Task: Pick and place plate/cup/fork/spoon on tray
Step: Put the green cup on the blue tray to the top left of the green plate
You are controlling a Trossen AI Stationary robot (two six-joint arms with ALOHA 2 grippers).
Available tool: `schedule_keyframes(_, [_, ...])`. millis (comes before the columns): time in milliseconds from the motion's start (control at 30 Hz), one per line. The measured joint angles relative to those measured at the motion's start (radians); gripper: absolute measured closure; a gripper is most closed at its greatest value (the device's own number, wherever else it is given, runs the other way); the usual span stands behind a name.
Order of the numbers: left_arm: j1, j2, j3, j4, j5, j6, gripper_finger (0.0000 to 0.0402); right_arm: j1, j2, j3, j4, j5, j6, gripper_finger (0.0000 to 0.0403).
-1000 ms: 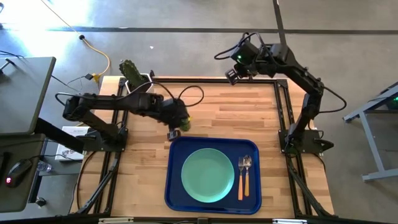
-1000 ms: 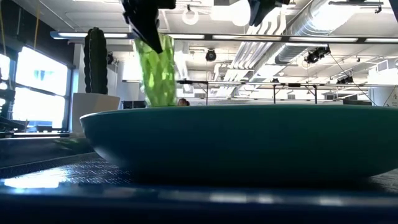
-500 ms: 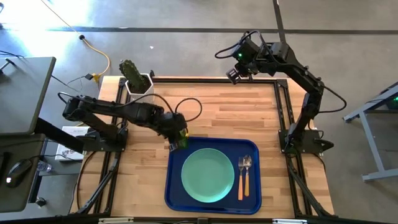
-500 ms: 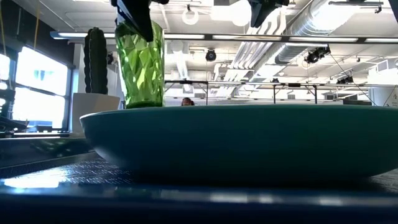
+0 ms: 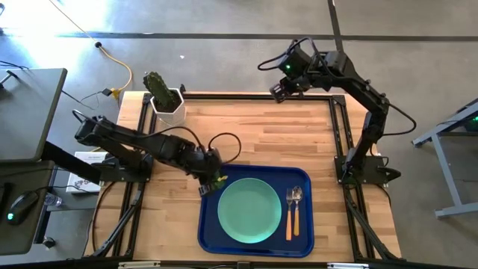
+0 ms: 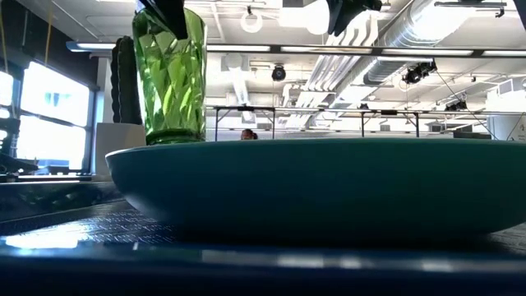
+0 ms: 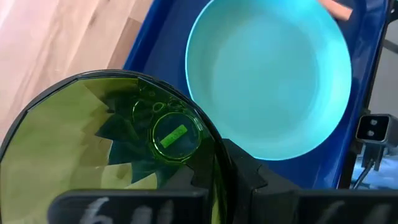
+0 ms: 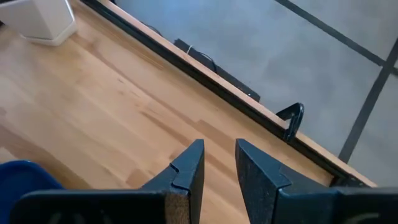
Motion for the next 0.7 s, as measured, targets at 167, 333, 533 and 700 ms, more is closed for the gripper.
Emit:
schedule_keyframes(167, [-0.017,0.023,0.001,-0.012,-0.005,0.002,0.0392,0.019,0.0,0.0,0.0,0.012,0.041,0.032])
schedule_keyframes(333, [-0.023,0.057,0.0,-0.025,-0.025,0.028,0.0392,0.04,0.0,0.0,0.0,0.017,0.068,0.032])
schedule_keyframes(533, [-0.023,0.084,-0.001,-0.033,-0.034,0.052,0.0393,0.066,0.0,0.0,0.0,0.018,0.084,0.032])
schedule_keyframes(700, [-0.021,0.112,0.0,-0.029,-0.051,0.059,0.0393,0.079,0.0,0.0,0.0,0.018,0.084,0.032])
